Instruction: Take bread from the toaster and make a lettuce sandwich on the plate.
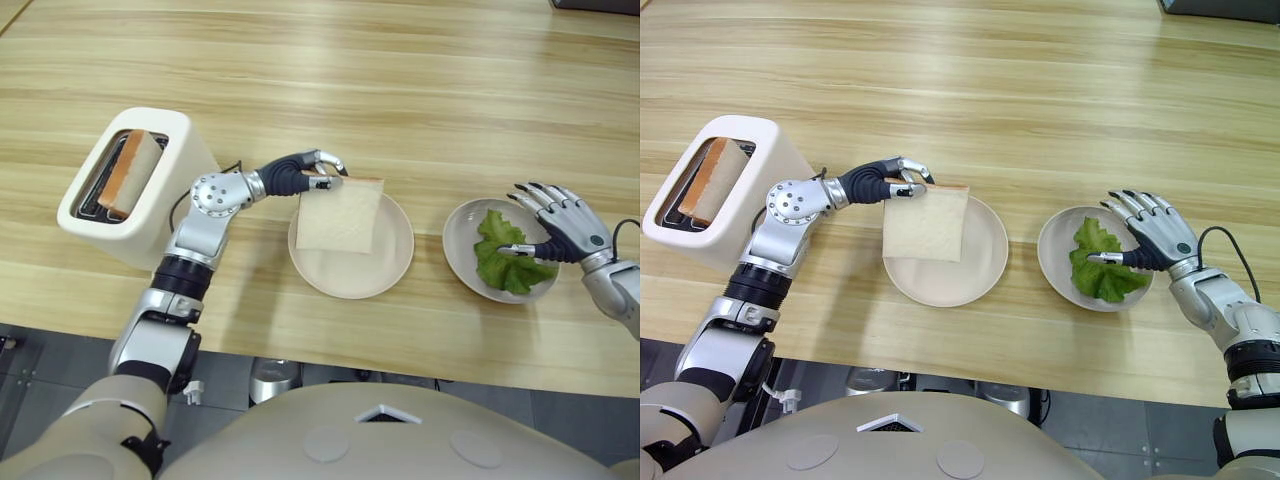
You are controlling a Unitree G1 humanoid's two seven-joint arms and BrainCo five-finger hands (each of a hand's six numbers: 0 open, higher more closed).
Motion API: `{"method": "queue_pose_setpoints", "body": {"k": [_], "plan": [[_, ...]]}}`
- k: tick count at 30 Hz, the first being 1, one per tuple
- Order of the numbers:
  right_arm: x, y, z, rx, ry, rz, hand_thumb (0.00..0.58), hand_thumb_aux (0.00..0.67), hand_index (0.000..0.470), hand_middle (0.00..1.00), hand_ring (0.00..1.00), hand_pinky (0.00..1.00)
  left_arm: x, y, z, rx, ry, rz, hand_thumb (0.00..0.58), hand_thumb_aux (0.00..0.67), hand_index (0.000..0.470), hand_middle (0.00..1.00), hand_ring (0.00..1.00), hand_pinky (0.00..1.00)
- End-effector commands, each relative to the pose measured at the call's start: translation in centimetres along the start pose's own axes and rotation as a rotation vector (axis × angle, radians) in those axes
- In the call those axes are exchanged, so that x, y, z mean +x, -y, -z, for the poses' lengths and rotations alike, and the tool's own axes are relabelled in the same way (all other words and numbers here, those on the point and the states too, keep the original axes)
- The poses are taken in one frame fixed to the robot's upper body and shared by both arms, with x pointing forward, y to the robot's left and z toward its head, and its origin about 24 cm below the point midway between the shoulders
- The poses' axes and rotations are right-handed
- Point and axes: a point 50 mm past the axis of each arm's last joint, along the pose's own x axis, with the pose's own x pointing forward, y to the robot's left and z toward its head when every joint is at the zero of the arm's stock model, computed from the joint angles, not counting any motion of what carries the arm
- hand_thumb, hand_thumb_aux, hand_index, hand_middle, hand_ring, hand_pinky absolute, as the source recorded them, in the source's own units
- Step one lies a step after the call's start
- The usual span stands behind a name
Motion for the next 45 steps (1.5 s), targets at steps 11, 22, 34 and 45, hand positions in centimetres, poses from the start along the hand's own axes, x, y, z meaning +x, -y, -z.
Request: {"method": "queue_pose_setpoints", "body": {"k": [11,22,34,45], "plan": [[-0.5,-1.1,0.2,-0.171,0.091,-0.081,0.000,0.000,0.000,0.00,0.00,0.00,1.6,2.7,2.8,0.004,-0.083,0.154,0.580,0.670,0.460,1.00,1.00,1.00],[-0.3,-1.5,-0.4,-0.184,0.118,-0.081,0.562,0.552,0.379,0.00,0.00,0.00,2.2,2.0,4.0,0.080,-0.146,0.114,0.487,0.402,0.276,0.00,0.00,0.00],[0.2,-1.2,-1.2,-0.150,0.136,-0.039,0.580,0.670,0.460,0.00,0.00,0.00,1.2,0.7,4.1,0.208,-0.176,0.052,0.000,0.000,0.000,0.00,0.00,0.00],[1.7,3.2,-2.1,-0.091,0.171,0.131,0.580,0.670,0.460,0.00,0.00,0.00,-1.2,-2.7,2.4,0.320,-0.153,-0.097,0.000,0.000,0.000,0.00,0.00,0.00]]}}
